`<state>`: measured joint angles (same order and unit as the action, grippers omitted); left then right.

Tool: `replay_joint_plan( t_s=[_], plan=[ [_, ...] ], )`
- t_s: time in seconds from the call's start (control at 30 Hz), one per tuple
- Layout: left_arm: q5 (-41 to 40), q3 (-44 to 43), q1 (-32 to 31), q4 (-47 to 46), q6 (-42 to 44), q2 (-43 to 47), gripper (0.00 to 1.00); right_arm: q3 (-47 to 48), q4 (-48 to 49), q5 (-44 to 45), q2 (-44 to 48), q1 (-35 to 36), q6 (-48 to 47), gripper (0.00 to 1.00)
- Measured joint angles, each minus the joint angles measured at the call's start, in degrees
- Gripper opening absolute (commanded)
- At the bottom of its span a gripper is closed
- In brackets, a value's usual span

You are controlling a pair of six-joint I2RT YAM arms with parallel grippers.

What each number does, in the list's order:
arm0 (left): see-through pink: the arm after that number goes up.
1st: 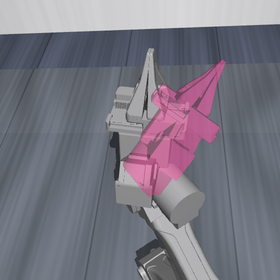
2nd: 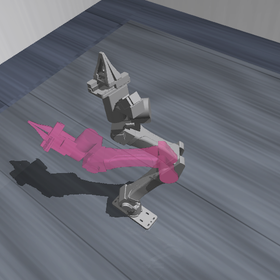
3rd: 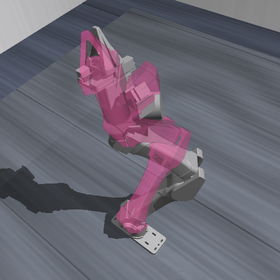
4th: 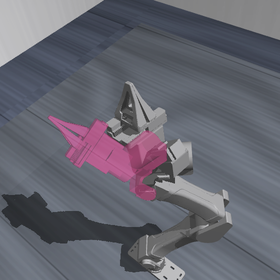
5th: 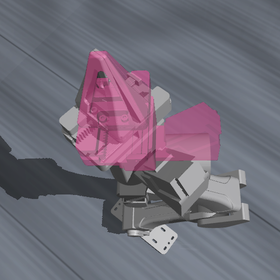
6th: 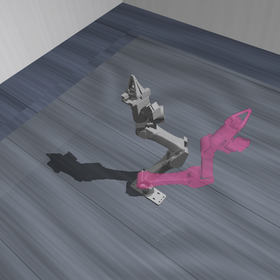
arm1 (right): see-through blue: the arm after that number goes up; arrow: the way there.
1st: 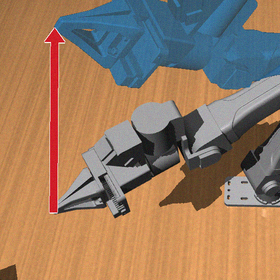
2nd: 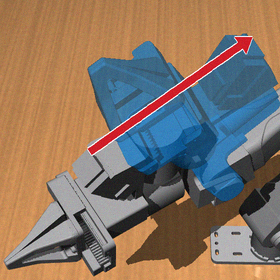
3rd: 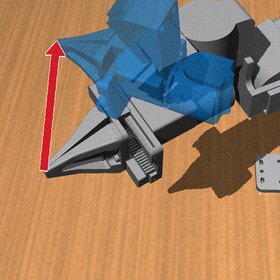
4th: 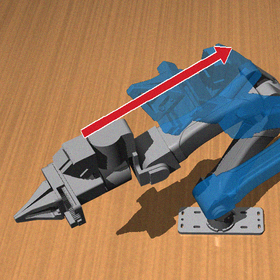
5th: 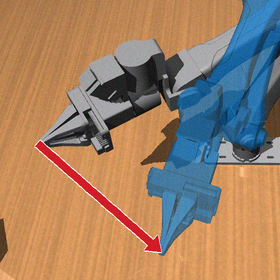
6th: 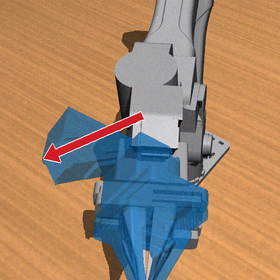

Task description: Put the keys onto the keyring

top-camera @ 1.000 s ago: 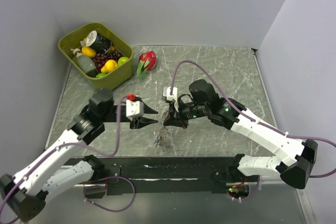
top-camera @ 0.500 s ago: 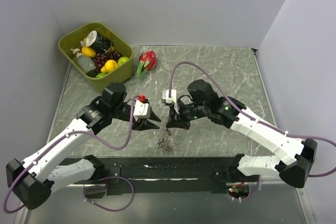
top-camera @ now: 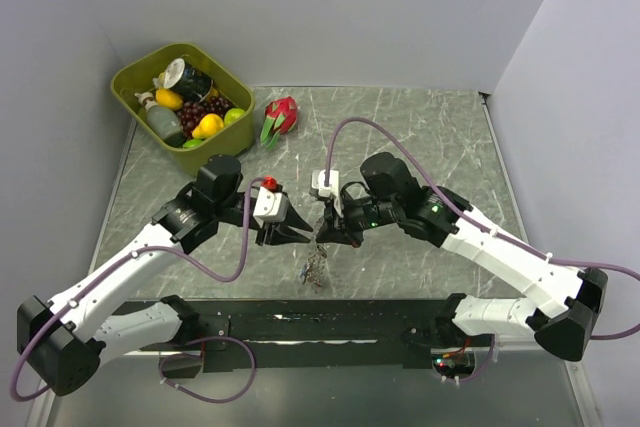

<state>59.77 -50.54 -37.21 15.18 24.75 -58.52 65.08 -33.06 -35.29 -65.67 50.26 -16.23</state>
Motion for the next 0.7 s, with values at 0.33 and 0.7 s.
replay_joint_plan(
  t_s=[0.33,0.7],
  plan=[
    [0.98,0.00,-0.02,-1.70,-0.68,-1.99,0.29,-1.46,1.31,0.52,1.84,0.00,0.46,0.00],
    [2.36,0.22,-0.96,-5.90,-3.21,-2.36,0.30,-3.85,3.58,1.09,3.04,0.00,2.03,0.00]
  ],
)
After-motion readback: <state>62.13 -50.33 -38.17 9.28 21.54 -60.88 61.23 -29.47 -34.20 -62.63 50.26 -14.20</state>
